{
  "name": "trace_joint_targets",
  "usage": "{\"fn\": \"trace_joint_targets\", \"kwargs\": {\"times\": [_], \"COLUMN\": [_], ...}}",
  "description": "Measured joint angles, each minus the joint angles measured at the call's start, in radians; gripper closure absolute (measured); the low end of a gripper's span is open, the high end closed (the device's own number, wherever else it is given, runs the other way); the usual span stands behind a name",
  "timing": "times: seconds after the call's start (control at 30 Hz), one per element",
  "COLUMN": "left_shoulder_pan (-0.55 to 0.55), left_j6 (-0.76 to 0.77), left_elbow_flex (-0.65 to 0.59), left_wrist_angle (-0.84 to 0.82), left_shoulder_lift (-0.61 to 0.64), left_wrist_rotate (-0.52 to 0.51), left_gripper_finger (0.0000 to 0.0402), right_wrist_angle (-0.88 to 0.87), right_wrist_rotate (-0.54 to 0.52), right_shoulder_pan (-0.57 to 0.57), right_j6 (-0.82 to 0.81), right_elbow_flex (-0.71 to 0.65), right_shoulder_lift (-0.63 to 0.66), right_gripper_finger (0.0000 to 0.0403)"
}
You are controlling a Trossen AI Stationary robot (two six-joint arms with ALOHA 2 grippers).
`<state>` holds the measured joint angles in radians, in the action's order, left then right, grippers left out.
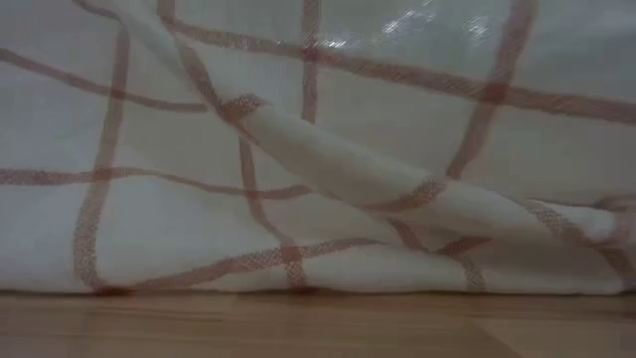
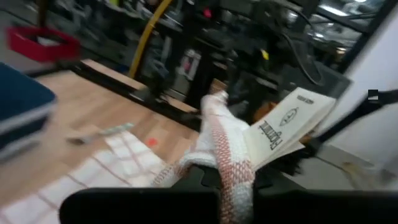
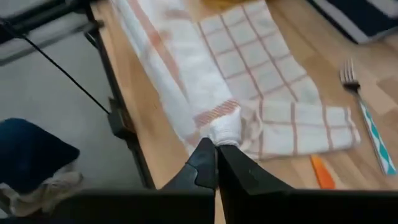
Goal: Fold towel
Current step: Fold the white patterned towel
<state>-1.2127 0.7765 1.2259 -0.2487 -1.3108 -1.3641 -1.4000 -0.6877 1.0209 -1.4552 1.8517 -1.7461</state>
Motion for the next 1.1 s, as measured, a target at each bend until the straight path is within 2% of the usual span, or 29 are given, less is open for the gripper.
{"fn": "trace_joint_targets", "kwargs": {"times": [0.13,0.27,0.47,0.63,0.73,0.87,1.03,1.1], "left_shoulder_pan": [0.023,0.03,0.017,-0.002,-0.019,-0.043,-0.074,-0.087], "left_j6": [-0.025,-0.126,-0.358,-0.561,-0.633,-0.652,-0.654,-0.655], "left_elbow_flex": [0.0,0.0,0.0,0.0,0.001,0.001,0.001,0.001], "left_wrist_angle": [-0.052,0.003,0.284,0.518,0.592,0.595,0.595,0.595], "left_shoulder_lift": [0.013,0.016,0.053,0.084,0.107,0.13,0.145,0.152], "left_wrist_rotate": [-0.034,-0.015,0.104,0.221,0.253,0.259,0.26,0.261], "left_gripper_finger": [0.0401,0.0401,0.0401,0.0401,0.0401,0.0401,0.0401,0.0401], "right_wrist_angle": [0.002,0.123,0.421,0.547,0.566,0.567,0.573,0.611], "right_wrist_rotate": [-0.032,-0.054,-0.014,0.077,0.096,0.131,0.248,0.309], "right_shoulder_pan": [-0.015,-0.03,-0.025,-0.027,-0.027,-0.027,-0.027,-0.027], "right_j6": [-0.015,0.063,0.426,0.603,0.638,0.645,0.628,0.62], "right_elbow_flex": [-0.016,0.025,0.14,0.261,0.334,0.412,0.505,0.495], "right_shoulder_lift": [0.0,0.0,0.0,0.0,0.0,0.0,0.0,0.02], "right_gripper_finger": [0.0398,0.0398,0.0399,0.04,0.0399,0.0399,0.0399,0.0399]}}
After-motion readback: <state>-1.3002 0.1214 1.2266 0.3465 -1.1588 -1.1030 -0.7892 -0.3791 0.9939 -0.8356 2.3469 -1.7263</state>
